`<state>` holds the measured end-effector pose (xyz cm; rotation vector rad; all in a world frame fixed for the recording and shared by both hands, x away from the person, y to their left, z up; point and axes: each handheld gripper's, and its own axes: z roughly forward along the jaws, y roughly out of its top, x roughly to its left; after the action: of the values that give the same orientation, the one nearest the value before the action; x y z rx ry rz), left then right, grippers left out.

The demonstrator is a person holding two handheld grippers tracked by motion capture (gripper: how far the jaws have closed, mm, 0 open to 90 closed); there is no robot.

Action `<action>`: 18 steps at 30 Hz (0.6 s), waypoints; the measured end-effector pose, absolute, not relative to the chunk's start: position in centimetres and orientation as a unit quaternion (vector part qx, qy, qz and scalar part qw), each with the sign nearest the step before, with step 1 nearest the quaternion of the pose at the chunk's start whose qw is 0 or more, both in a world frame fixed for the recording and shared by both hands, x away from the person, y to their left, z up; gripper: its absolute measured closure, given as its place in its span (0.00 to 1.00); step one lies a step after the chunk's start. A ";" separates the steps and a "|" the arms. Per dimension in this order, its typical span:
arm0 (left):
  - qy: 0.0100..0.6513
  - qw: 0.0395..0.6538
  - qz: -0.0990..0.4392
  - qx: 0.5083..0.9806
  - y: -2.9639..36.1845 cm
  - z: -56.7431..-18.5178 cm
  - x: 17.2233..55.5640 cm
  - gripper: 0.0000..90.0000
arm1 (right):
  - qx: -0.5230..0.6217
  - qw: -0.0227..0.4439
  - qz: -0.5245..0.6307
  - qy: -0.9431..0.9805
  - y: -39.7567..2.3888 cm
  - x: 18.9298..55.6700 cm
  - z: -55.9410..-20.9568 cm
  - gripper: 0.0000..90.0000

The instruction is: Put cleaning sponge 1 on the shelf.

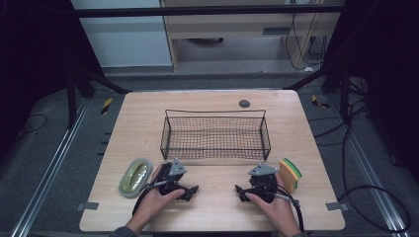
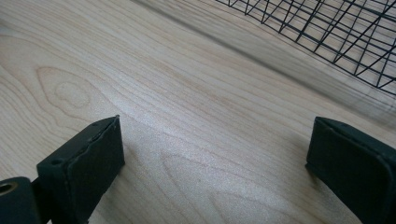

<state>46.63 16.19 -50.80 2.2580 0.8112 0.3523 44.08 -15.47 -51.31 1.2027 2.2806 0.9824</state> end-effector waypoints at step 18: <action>0.364 0.352 0.177 0.844 20.4 -45.4 45.4 0.07 | 0.431 0.189 0.349 0.811 -15.4 43.9 -51.3 0.04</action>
<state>45.42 20.44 -45.37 2.1826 0.9427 0.4581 43.92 -15.44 -51.29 1.2118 2.2801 0.9812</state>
